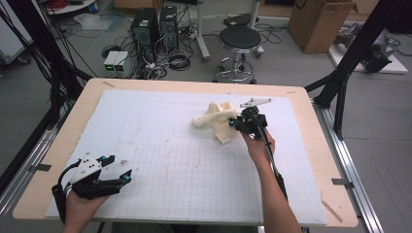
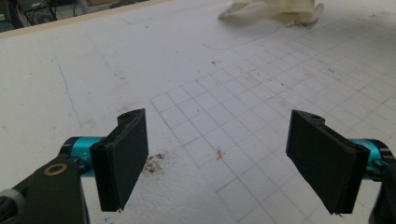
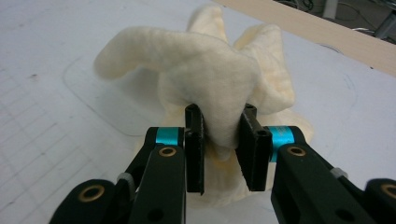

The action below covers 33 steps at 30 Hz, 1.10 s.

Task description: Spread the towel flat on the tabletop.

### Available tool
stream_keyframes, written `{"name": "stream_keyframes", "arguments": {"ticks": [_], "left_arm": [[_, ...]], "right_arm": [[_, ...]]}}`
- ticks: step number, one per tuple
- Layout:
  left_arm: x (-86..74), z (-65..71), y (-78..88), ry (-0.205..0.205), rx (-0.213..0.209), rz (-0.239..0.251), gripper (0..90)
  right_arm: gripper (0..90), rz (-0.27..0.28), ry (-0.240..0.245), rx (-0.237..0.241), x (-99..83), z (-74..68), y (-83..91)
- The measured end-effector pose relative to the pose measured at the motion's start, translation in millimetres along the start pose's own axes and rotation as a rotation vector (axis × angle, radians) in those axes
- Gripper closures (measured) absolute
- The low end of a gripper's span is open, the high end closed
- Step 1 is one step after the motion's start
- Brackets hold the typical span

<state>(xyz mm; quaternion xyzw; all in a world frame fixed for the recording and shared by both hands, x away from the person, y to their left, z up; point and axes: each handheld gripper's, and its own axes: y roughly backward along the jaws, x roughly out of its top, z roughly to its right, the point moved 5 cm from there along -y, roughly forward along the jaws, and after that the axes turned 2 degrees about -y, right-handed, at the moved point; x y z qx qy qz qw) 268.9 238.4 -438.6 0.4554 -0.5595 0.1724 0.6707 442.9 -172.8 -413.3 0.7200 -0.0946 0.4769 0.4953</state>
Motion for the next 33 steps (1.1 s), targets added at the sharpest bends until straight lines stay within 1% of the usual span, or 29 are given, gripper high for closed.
{"name": "stream_keyframes", "arguments": {"ticks": [4, 6, 13, 15, 17, 18, 20, 22, 24, 27, 30, 31, 33], "left_arm": [[-0.2, 0.4, -0.2, 0.002, 0.001, -0.002, 21.4], [-0.3, 0.2, 0.3, -0.004, 0.0, -0.005, 21.4], [-0.1, 0.1, 1.3, 0.002, 0.002, 0.003, 21.4], [0.5, 0.2, 2.1, -0.004, 0.002, 0.009, 21.4], [1.5, 0.7, 2.9, -0.01, 0.002, 0.02, 21.4], [1.8, 0.9, 3.2, -0.01, 0.003, 0.022, 21.4], [2.3, 1.3, 3.9, -0.014, 0.001, 0.028, 21.4], [2.4, 1.4, 4.3, -0.017, 0.001, 0.027, 21.4], [2.7, 2.0, 4.3, -0.01, 0.0, 0.033, 21.5], [2.9, 2.1, 4.3, -0.011, -0.001, 0.036, 21.4], [3.1, 2.5, 4.3, -0.016, -0.005, 0.035, 21.5], [3.1, 2.6, 4.4, -0.018, -0.007, 0.035, 21.5], [3.3, 3.3, 4.5, -0.018, -0.012, 0.037, 21.5]], "right_arm": [[74.8, 0.002, 0.021, 0.039, 5.8, -13.9, 7.6], [74.8, 0.004, 0.027, 0.06, 9.1, -21.6, 10.9], [74.4, 0.009, 0.066, 0.13, 20.4, -50.5, 26.6], [74.1, 0.014, 0.091, 0.143, 22.5, -60.1, 32.7], [74.1, 0.02, 0.104, 0.16, 24.4, -70.3, 39.7], [74.1, 0.016, 0.107, 0.169, 25.4, -76.5, 43.9], [74.1, 0.012, 0.117, 0.187, 26.7, -84.0, 49.2], [74.1, 0.009, 0.107, 0.202, 28.4, -92.4, 54.9], [74.1, 0.007, 0.094, 0.229, 30.2, -101.6, 60.7], [74.1, 0.011, 0.116, 0.27, 31.8, -121.1, 67.9], [74.0, -0.002, 0.121, 0.294, 30.3, -134.0, 66.1], [73.9, -0.007, 0.124, 0.299, 28.9, -136.6, 62.8], [73.7, -0.023, 0.115, 0.301, 25.1, -138.8, 52.3]]}}
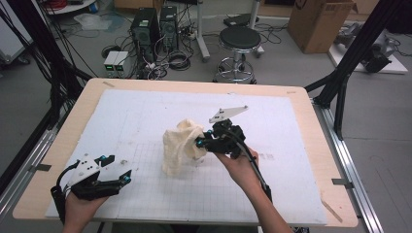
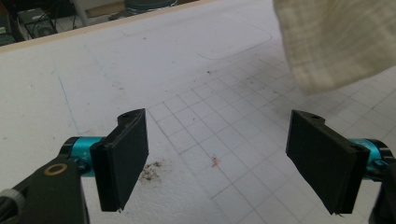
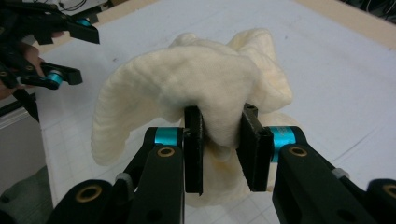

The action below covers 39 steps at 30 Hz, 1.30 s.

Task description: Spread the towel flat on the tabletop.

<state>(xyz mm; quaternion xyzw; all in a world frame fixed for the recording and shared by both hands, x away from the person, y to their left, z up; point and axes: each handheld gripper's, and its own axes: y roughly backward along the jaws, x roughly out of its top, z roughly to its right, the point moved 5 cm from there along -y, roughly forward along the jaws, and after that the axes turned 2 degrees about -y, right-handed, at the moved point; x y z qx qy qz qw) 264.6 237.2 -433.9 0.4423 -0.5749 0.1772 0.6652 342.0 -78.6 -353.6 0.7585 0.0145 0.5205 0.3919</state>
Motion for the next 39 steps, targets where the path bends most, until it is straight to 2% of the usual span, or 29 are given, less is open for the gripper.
{"name": "stream_keyframes", "arguments": {"ticks": [4, 5, 7, 8, 9, 12, 15, 20, 25, 26, 28, 31, 34, 37, 39], "left_arm": [[0.0, 0.0, -0.9, -0.001, -0.007, -0.001, 21.5], [0.0, -0.1, -1.0, -0.002, -0.009, -0.003, 21.5], [0.0, -0.1, -1.0, -0.001, -0.011, -0.002, 21.4], [0.0, -0.1, -1.0, -0.001, -0.011, -0.002, 21.4], [-0.1, 0.2, -1.0, 0.005, -0.014, 0.001, 21.5], [-0.2, 0.2, -1.7, 0.007, -0.018, 0.001, 21.5], [-0.3, 1.5, -2.9, 0.006, -0.027, -0.004, 21.4], [2.1, 7.6, -5.0, 0.009, -0.045, -0.002, 21.4], [8.4, 19.4, -14.6, 0.015, -0.095, -0.001, 24.1], [10.3, 22.7, -17.9, 0.016, -0.107, -0.004, 24.9], [13.5, 27.7, -22.8, 0.012, -0.124, -0.008, 25.2], [19.5, 35.7, -30.3, 0.011, -0.147, -0.006, 26.7], [25.7, 44.8, -38.4, 0.018, -0.198, -0.008, 33.2], [31.8, 52.5, -49.4, 0.027, -0.21, -0.005, 35.6], [36.0, 56.7, -57.7, 0.029, -0.202, -0.003, 38.2]], "right_arm": [[73.0, -0.033, -0.04, -0.021, -8.7, 12.1, -31.8], [72.9, -0.044, -0.036, -0.034, -10.8, 17.0, -41.6], [72.9, -0.07, -0.031, -0.094, -14.4, 27.5, -59.9], [72.8, -0.067, -0.036, -0.118, -15.7, 33.4, -67.1], [72.7, -0.054, -0.063, -0.137, -16.9, 40.7, -73.9], [71.6, -0.028, -0.116, -0.18, -19.6, 57.3, -83.2], [65.7, -0.038, -0.145, -0.193, -23.8, 67.8, -88.8], [54.5, -0.043, -0.139, -0.152, -23.2, 65.4, -80.7], [50.4, -0.03, -0.077, -0.152, -20.0, 54.8, -62.5], [49.9, -0.014, -0.065, -0.152, -20.3, 52.6, -58.3], [48.4, 0.024, -0.05, -0.159, -23.4, 49.0, -50.0], [46.0, 0.036, -0.056, -0.155, -32.1, 48.0, -40.3], [45.8, 0.054, -0.052, -0.156, -42.3, 44.7, -28.7], [44.5, 0.08, -0.044, -0.154, -51.6, 39.9, -15.5], [42.4, 0.101, -0.026, -0.152, -58.7, 35.8, -5.5]]}}
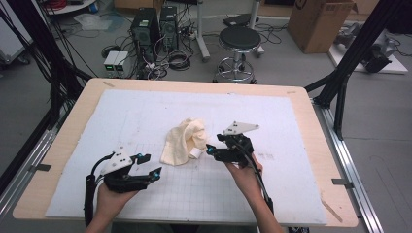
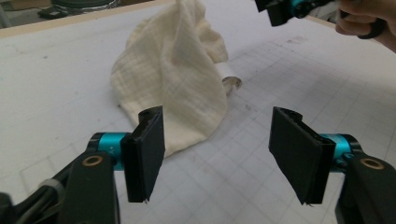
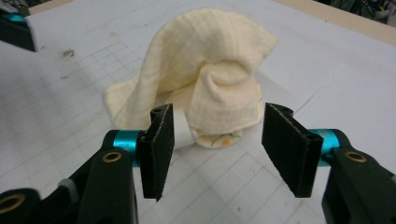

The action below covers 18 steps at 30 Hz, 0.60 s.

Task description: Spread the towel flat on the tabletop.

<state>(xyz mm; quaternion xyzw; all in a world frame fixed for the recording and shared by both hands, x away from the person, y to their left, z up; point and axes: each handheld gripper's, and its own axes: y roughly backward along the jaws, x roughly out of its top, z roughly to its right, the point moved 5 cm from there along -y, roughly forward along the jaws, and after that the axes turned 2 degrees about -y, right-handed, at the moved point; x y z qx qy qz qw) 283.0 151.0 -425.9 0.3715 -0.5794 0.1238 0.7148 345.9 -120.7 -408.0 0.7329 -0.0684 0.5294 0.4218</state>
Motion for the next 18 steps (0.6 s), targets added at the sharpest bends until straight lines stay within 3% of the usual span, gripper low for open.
{"name": "stream_keyframes", "arguments": {"ticks": [6, 10, 14, 18], "left_arm": [[9.4, 8.0, -27.9, 0.025, 0.006, -0.027, 48.4], [12.6, 9.5, -46.0, 0.07, 0.01, -0.045, 50.0], [14.2, 8.2, -61.7, 0.099, 0.056, -0.053, 48.6], [12.4, 8.0, -74.7, 0.111, 0.101, -0.076, 48.4]], "right_arm": [[38.1, 0.026, 0.024, 0.008, -19.8, -5.4, 22.0], [36.3, 0.016, 0.047, 0.004, -30.3, -5.3, 29.2], [36.0, 0.008, 0.039, 0.023, -40.6, -5.9, 31.7], [35.9, 0.028, 0.045, 0.024, -40.1, -7.1, 32.0]]}}
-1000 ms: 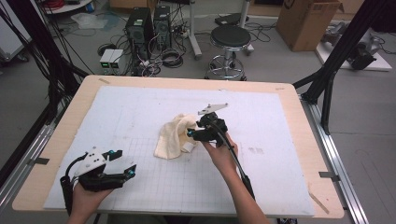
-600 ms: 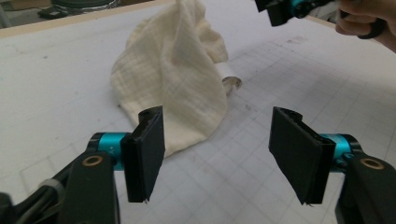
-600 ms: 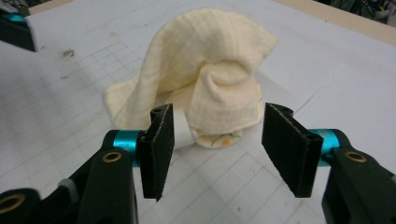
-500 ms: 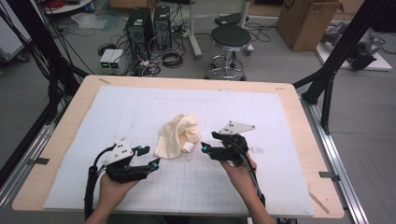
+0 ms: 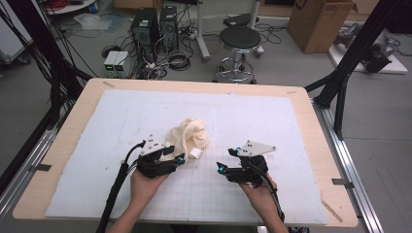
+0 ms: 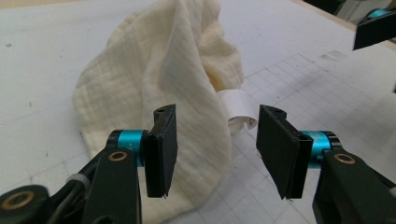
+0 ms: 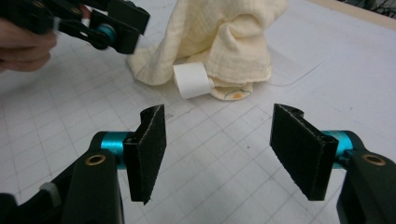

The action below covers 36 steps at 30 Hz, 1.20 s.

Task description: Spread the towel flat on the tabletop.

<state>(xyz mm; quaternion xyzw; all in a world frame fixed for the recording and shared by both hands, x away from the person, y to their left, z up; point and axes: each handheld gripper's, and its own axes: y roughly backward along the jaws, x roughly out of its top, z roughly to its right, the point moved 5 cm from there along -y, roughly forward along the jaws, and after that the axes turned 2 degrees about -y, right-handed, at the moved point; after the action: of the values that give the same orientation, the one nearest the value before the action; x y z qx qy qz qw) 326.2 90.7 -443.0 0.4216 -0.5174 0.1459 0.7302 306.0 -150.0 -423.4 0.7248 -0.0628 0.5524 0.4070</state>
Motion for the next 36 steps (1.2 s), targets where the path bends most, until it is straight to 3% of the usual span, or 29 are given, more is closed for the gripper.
{"name": "stream_keyframes", "arguments": {"ticks": [7, 9, 12, 14, 18, 20, 22, 24, 26, 28, 33, 36], "left_arm": [[-4.9, -7.0, -16.8, 0.022, 0.067, -0.053, 53.8], [-8.3, -10.6, -20.1, 0.01, 0.062, -0.086, 64.1], [-12.5, -15.8, -20.9, -0.044, 0.055, -0.129, 86.0], [-11.4, -19.5, -17.3, -0.065, 0.051, -0.136, 89.2], [-9.2, -16.1, -9.6, -0.075, 0.018, -0.127, 89.1], [-7.0, -7.8, -9.3, -0.039, -0.008, -0.104, 69.9], [-4.8, 0.1, -10.0, -0.017, -0.041, -0.073, 59.8], [-4.2, 3.4, -12.9, -0.006, -0.039, -0.065, 51.3], [-6.2, 2.4, -17.1, -0.008, 0.003, -0.082, 49.2], [-8.6, -0.4, -21.6, 0.015, 0.023, -0.099, 46.6], [-14.2, -4.8, -28.9, 0.023, 0.038, -0.153, 54.7], [-15.4, -9.8, -26.8, -0.032, 0.06, -0.174, 77.8]], "right_arm": [[36.0, 0.007, 0.0, -0.019, 1.2, 5.1, -3.9], [35.9, 0.009, -0.004, -0.018, 1.4, 7.2, -5.5], [35.9, 0.006, -0.008, -0.006, 1.0, 8.2, -8.1], [36.0, 0.001, -0.007, -0.003, 0.5, 7.9, -8.9], [36.1, -0.003, 0.007, -0.002, 0.4, 6.0, -10.3], [36.2, -0.005, 0.01, -0.009, 0.5, 6.1, -10.6], [36.2, -0.002, 0.011, -0.011, 0.7, 7.2, -11.1], [36.2, -0.004, 0.007, -0.015, 0.5, 7.6, -10.1], [37.3, -0.003, 0.006, -0.01, 0.4, 7.6, -9.0], [37.8, -0.004, 0.012, -0.012, 0.3, 7.2, -8.9], [38.6, -0.015, 0.022, -0.012, -0.4, 6.2, -12.7], [38.8, -0.018, 0.03, -0.013, -0.6, 6.0, -14.0]]}}
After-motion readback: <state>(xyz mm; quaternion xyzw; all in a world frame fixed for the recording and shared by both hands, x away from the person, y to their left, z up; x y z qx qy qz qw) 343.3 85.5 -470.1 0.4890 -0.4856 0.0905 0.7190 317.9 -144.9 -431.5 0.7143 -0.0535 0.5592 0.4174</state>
